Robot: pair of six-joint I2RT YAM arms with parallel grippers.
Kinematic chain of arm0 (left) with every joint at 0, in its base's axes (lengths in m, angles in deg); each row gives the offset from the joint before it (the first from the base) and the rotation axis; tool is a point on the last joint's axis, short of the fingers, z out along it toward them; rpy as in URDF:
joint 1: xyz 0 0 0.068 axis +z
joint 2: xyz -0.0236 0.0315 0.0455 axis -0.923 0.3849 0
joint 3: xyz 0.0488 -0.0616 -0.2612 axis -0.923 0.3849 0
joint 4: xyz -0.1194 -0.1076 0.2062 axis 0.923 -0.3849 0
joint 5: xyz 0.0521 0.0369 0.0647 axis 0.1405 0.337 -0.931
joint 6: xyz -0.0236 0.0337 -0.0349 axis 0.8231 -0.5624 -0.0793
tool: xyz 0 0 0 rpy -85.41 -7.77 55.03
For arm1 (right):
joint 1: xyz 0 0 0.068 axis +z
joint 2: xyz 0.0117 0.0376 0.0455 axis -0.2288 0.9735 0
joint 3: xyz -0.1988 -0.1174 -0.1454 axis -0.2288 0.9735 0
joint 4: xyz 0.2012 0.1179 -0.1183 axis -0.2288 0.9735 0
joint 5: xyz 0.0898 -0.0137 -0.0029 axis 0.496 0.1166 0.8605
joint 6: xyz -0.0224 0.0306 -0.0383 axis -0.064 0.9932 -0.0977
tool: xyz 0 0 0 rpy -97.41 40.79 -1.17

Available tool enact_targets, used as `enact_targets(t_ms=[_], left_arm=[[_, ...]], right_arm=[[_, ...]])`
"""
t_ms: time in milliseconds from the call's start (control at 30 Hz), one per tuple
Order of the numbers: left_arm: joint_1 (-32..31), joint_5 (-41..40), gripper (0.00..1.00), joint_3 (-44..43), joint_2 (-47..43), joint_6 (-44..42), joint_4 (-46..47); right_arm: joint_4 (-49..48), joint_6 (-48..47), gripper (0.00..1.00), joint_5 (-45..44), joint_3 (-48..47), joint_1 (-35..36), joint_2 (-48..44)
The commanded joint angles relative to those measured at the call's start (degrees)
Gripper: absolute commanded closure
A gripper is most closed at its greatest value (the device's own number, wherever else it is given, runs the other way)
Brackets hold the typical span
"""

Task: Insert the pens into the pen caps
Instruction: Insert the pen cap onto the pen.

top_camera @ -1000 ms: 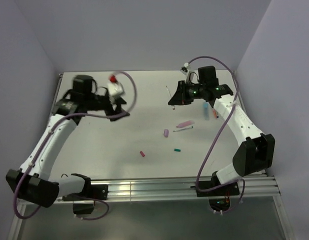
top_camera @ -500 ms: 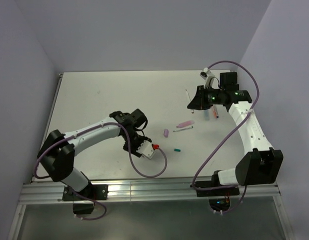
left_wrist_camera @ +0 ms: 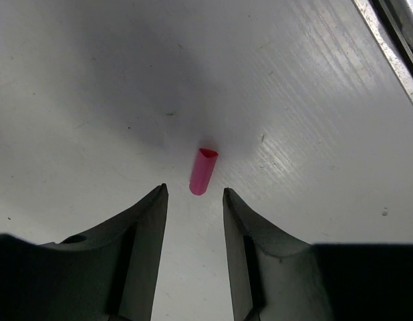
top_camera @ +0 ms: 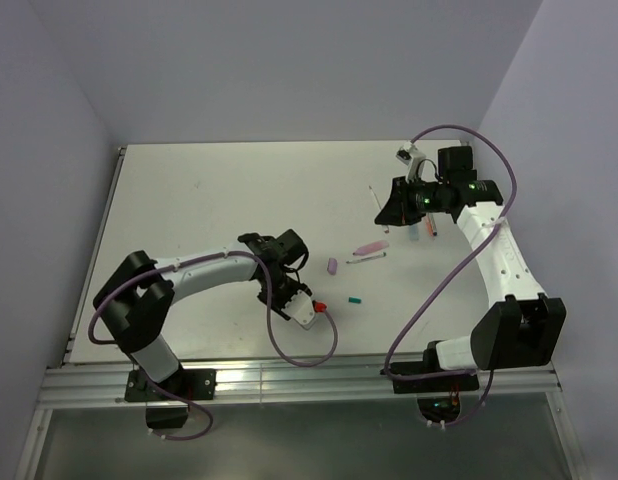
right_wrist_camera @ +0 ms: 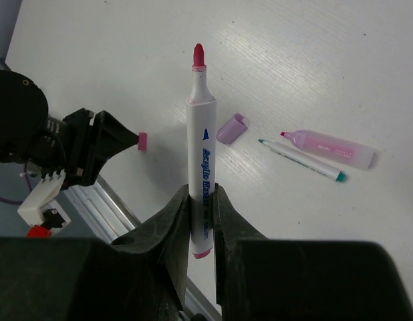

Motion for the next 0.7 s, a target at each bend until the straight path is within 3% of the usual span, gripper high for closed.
enact_targets(t_ms=[0, 467, 567, 600, 667], left_arm=[[-0.8, -0.4, 0.56, 0.2, 1.2, -1.6, 2.2], [-2.0, -1.7, 0.63, 8.4, 3.3, 0.3, 10.5], [-2.5, -2.3, 0.74, 9.1, 4.1, 1.6, 12.1], [-2.5, -2.6, 0.87, 9.4, 3.6, 2.6, 12.4], [-3.0, -3.6, 0.95, 9.5, 2.5, 3.5, 12.2]], right_arm=[[0.7, -1.5, 1.0, 1.3, -1.4, -0.1, 0.0], [1.6, -1.9, 1.0, 1.4, -2.8, -0.5, 0.9], [1.8, -1.7, 1.0, 2.9, -2.7, -0.5, 1.7], [1.8, -1.6, 1.0, 3.4, -2.6, -0.4, 2.0], [1.8, -1.5, 1.0, 5.0, -2.5, -0.4, 2.2]])
